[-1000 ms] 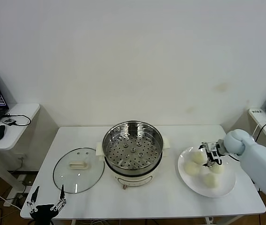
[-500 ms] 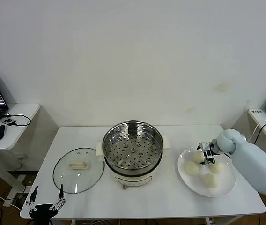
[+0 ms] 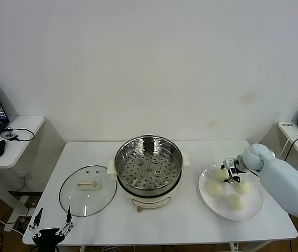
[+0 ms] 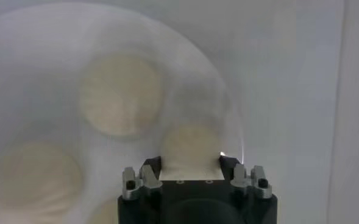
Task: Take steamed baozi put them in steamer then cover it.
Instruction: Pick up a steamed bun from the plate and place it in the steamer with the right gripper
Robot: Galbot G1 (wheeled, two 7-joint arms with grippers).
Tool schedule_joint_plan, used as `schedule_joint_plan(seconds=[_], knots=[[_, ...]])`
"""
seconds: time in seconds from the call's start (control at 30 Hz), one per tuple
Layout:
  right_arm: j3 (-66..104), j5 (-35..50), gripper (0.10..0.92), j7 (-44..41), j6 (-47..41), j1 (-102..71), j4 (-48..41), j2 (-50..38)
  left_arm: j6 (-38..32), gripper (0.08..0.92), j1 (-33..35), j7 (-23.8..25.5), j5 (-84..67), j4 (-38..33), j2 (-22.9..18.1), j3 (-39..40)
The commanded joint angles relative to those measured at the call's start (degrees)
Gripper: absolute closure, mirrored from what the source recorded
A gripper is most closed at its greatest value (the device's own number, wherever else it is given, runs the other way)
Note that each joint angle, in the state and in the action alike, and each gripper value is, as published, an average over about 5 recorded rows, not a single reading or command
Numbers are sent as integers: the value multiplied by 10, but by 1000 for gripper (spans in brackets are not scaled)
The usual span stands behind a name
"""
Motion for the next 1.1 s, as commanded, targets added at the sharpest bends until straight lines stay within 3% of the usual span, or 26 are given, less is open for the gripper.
schedule_joint_plan(seconds=[0.03, 0.23, 0.4, 0.7, 1.1], knots=[[-27, 61, 397, -3, -9, 34, 57, -46, 0, 177, 0, 0, 0, 0, 0, 1], [-128, 165, 393, -6, -21, 159, 122, -116, -2, 177, -2, 0, -2, -3, 6, 7], [-208, 243, 389, -8, -29, 301, 136, -109, -3, 177, -4, 0, -8, -3, 13, 8], [-364, 329, 389, 19, -18, 493, 127, 33, -5, 177, -8, 2, -25, -3, 28, 4], [-438, 369, 381, 48, 36, 486, 103, 208, -9, 177, -9, 5, -22, -6, 23, 6]])
